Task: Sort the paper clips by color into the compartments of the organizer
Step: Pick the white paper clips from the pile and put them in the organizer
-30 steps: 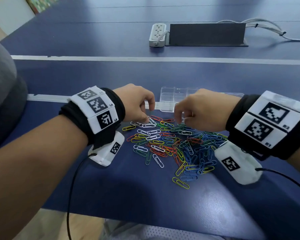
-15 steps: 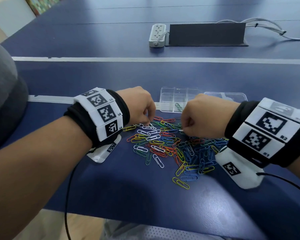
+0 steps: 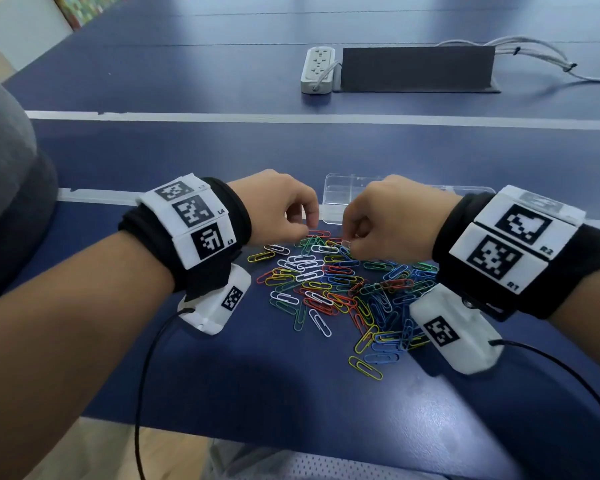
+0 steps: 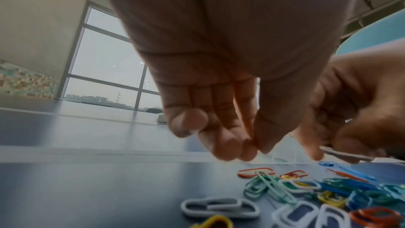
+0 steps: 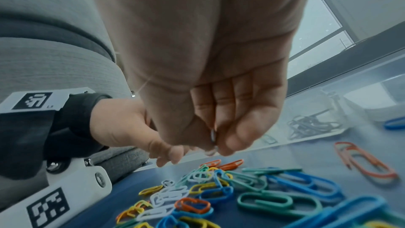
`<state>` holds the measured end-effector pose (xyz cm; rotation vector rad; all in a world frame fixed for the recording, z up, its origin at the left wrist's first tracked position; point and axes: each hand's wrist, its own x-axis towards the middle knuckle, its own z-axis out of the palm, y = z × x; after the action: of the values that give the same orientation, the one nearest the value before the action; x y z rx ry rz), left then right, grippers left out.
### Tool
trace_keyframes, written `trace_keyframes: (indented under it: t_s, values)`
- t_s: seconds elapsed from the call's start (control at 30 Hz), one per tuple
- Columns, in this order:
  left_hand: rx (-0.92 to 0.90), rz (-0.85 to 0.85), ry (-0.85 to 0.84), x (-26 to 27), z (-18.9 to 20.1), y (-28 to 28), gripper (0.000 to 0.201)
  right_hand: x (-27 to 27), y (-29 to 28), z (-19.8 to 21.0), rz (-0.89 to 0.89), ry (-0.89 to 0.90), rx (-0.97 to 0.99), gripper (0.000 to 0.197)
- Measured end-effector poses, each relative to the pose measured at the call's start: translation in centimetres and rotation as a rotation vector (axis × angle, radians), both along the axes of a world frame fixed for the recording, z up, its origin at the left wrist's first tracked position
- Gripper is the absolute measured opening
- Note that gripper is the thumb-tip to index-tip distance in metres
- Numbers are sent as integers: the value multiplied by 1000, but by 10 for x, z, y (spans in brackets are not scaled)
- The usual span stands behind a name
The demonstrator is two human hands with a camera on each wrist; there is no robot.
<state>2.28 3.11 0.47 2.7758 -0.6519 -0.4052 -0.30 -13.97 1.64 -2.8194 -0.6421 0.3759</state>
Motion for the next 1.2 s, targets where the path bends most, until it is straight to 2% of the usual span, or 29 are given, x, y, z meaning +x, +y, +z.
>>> trace_keyframes:
  t_s: [0.13, 0.23, 0.4, 0.67, 0.73, 0.83, 0.97, 1.07, 1.2]
  values:
    - [57, -24, 31, 1, -2, 0, 19, 3, 3, -1, 13, -9, 12, 29]
    - [109, -103, 5, -1, -2, -10, 25, 4, 3, -3, 2, -29, 15, 26]
    - [184, -154, -40, -3, -5, -25, 16, 4, 3, -2, -42, -19, 33, 23]
    - [44, -34, -62, -5, 6, -16, 2, 0, 11, 1, -3, -8, 62, 28]
    - [26, -6, -57, -3, 8, -6, 10, 1, 16, 1, 15, -8, 76, 29]
    - [54, 7, -28, -2, 10, 7, 23, 1, 24, 2, 59, 1, 77, 27]
    - [120, 25, -56, -6, 8, 12, 20, 0, 34, 0, 88, 26, 29, 32]
    - [147, 39, -37, -8, 4, 13, 20, -1, 42, -4, 55, 49, 0, 26]
    - [171, 35, -36, -8, 1, 15, 20, -1, 45, -5, 45, 37, -55, 33]
